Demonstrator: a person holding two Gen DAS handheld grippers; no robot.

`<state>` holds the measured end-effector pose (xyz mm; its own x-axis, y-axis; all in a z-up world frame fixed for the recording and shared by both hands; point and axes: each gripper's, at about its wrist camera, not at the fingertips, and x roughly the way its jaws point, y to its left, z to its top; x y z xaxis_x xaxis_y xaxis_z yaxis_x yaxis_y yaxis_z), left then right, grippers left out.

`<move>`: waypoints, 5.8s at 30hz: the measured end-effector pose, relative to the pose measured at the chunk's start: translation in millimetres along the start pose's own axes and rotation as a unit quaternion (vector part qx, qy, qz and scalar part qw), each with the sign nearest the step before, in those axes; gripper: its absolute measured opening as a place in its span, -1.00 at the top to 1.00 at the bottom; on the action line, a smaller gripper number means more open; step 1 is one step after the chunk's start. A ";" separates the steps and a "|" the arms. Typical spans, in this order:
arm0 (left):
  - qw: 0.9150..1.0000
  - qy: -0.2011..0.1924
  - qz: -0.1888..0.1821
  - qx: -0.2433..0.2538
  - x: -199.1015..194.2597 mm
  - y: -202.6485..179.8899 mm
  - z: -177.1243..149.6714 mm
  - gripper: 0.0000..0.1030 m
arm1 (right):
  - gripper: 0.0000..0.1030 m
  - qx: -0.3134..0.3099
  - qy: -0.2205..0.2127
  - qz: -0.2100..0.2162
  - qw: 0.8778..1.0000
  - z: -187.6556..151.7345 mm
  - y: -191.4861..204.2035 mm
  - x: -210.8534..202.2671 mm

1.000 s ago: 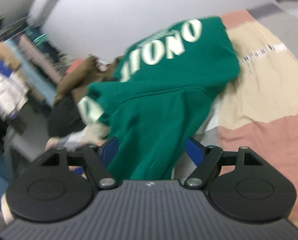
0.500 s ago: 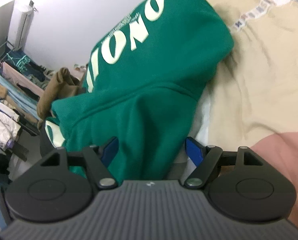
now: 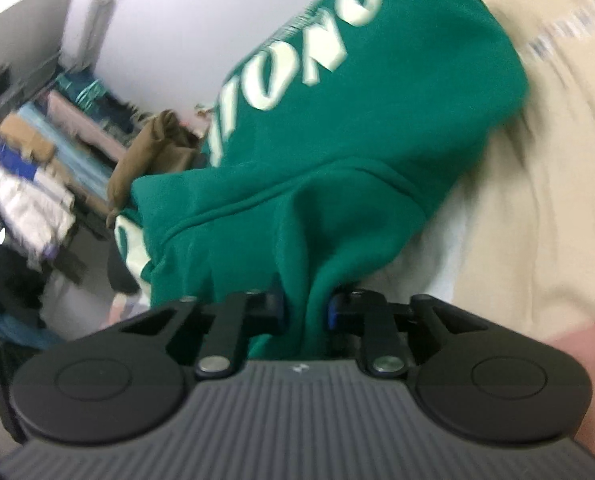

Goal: Fold large clothes

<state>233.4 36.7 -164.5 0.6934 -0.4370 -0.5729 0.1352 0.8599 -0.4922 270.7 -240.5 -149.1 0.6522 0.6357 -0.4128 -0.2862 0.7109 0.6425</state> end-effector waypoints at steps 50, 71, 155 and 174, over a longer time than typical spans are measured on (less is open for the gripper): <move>0.972 0.007 -0.098 -0.213 -123.8 12.5 -12.0 -0.70 | -0.68 0.257 -0.011 0.031 0.966 -67.9 -5.2 -152.9; 0.961 0.016 -0.039 -0.273 -67.6 44.1 3.5 -0.75 | -0.66 0.307 -0.032 -0.002 0.951 -47.5 -55.0 -97.7; 0.993 -0.074 0.087 -0.001 148.4 17.8 344.5 0.80 | 0.79 -0.195 -0.111 -0.195 0.955 231.6 -32.7 118.5; 0.993 -0.030 0.115 0.001 111.6 5.5 322.2 0.09 | 0.02 -0.136 -0.072 -0.208 0.966 217.3 -51.8 110.5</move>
<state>539.5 77.7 -19.9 0.7468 -0.2123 -0.6302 -0.0308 0.9356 -0.3517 510.1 -272.4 -87.7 0.8354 0.2442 -0.4924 -0.1396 0.9608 0.2397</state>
